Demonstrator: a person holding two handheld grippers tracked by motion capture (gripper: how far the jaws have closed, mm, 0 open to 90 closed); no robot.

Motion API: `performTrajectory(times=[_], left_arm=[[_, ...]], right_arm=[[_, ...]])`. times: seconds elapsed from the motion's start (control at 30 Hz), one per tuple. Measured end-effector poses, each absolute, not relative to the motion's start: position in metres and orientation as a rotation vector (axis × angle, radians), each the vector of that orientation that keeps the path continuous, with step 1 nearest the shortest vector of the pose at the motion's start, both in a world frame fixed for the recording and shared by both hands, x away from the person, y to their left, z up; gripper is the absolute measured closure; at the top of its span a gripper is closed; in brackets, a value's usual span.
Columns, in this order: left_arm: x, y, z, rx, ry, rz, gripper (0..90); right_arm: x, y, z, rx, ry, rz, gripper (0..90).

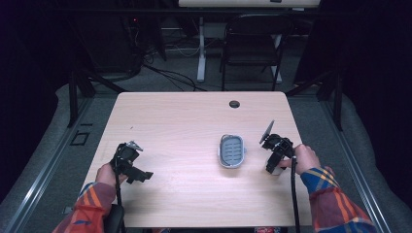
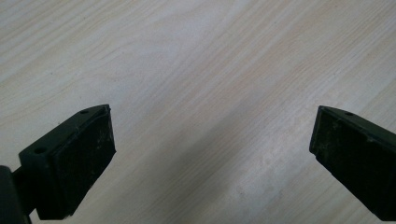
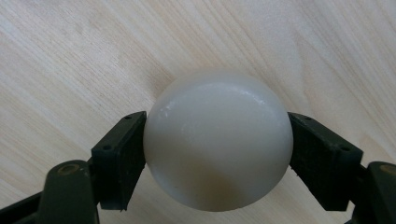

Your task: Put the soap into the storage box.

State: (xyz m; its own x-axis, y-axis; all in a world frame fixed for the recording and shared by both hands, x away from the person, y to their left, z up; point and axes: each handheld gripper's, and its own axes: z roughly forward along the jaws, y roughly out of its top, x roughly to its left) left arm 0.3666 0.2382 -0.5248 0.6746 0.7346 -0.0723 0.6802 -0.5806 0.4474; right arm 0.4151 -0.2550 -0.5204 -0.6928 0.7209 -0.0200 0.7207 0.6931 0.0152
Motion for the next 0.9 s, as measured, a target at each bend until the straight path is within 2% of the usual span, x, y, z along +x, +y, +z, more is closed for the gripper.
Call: performTrajectory(times=[0.9], left_arm=[[0.367,0.238,-0.525,2.449,1.093,0.161,0.1]], right_arm=[[0.432,-0.238,-0.495,1.142,2.863,-0.036,23.6]])
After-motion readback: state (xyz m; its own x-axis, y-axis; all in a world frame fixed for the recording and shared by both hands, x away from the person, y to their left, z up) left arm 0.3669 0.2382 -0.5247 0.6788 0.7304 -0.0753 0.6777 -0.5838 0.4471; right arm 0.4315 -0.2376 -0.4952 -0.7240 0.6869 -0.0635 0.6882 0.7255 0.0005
